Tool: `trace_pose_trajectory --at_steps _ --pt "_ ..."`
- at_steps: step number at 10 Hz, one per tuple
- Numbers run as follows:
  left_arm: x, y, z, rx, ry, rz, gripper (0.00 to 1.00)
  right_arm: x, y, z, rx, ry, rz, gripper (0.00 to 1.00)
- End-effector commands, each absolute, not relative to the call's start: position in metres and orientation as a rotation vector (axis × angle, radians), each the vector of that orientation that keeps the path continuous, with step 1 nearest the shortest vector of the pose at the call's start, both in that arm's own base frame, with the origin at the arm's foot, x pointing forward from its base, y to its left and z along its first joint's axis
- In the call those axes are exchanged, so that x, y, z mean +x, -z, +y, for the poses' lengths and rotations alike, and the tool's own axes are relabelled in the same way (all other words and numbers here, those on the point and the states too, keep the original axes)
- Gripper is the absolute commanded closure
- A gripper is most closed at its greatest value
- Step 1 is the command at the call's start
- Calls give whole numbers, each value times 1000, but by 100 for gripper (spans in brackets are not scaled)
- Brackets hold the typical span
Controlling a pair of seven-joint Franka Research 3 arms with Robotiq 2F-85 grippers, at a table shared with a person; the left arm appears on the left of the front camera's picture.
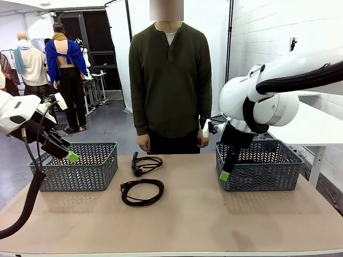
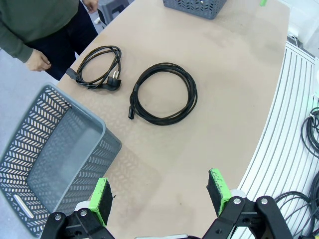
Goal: Organize the cables according to human instructions.
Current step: Pick up a bundle of cables and place it in the basket indicated by the human.
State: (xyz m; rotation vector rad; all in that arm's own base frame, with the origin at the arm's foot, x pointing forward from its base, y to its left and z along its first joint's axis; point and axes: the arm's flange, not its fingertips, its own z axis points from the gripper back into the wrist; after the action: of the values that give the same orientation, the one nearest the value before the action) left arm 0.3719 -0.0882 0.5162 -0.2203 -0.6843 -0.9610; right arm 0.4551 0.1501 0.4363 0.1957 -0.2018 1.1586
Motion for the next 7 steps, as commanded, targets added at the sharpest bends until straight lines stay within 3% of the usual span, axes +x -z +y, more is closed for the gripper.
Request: trace_pose_trajectory --at_steps 1,7 --pt "373 -516 -86 -237 966 -689 0 448 -426 161 194 -1125 -247 0" --pt "373 -516 -86 -237 966 -689 0 451 -432 162 188 -1149 -216 0"
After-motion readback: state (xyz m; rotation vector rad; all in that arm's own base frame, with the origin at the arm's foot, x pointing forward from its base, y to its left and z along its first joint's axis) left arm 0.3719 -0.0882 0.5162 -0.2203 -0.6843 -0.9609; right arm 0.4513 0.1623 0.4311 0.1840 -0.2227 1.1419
